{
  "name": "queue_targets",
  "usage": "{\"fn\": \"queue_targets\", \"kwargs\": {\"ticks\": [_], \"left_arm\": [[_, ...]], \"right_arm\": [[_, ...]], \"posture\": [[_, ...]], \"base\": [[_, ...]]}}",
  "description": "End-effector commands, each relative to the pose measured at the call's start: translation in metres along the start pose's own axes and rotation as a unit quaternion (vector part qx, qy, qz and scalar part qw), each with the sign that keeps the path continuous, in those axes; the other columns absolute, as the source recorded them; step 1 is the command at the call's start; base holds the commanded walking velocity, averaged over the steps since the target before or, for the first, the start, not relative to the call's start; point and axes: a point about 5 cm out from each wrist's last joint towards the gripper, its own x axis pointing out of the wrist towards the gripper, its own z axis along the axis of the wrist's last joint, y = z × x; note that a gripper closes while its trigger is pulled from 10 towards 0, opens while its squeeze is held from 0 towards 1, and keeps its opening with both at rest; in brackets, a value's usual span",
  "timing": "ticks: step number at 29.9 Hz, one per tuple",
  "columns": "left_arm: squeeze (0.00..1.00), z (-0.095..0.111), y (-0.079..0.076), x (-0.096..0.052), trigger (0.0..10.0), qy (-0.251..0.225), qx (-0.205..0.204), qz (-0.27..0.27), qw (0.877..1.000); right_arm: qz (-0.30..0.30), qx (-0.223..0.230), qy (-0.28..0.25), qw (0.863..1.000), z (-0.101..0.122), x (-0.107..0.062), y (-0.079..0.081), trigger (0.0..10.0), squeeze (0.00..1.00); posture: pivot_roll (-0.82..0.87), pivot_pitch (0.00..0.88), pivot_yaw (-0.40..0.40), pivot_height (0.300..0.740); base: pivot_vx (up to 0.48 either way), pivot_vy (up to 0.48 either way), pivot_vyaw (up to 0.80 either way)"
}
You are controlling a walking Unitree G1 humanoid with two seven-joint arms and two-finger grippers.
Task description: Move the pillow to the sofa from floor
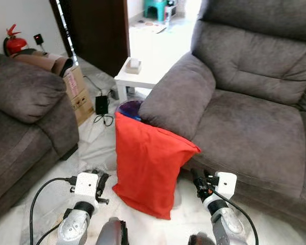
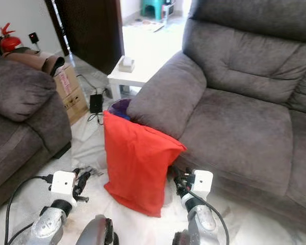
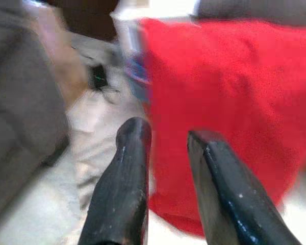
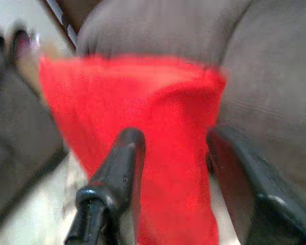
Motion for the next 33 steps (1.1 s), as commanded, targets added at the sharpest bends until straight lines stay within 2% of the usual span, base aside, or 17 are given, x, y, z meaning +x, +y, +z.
{"fn": "queue_targets", "kwargs": {"ticks": [1,10,20,23,33], "left_arm": [[0.0,-0.0169,0.0066,-0.0126,10.0,0.038,-0.004,0.012,0.999],[0.0,-0.0169,0.0092,-0.0139,10.0,0.042,-0.006,0.014,0.999],[0.0,-0.0161,0.0089,-0.012,10.0,0.044,-0.007,0.005,0.999],[0.0,-0.0136,0.0098,-0.0095,10.0,0.04,-0.022,0.012,0.999],[0.0,-0.0111,0.0102,-0.007,10.0,0.037,-0.018,0.008,0.999]], "right_arm": [[0.007,0.004,-0.003,1.0,0.0021,0.004,0.0062,10.0,0.0],[0.011,0.01,-0.005,1.0,0.0023,0.0059,0.0107,10.0,0.0],[-0.004,0.011,-0.011,1.0,0.0038,0.0058,0.0082,10.0,0.0],[-0.006,0.011,-0.013,1.0,0.0038,0.0057,0.0081,10.0,0.0],[-0.014,0.012,-0.015,1.0,0.0059,0.0078,0.0073,10.0,0.0]], "posture": [[0.0,0.167,0.034,0.63],[0.01,0.166,0.037,0.63],[0.01,0.164,0.049,0.63],[0.01,0.165,0.048,0.63],[0.01,0.164,0.05,0.63]], "base": [[0.0,0.0,0.0],[0.0,0.0,0.0],[0.376,0.0,0.0],[0.369,0.0,0.0],[0.337,0.0,0.0]]}}
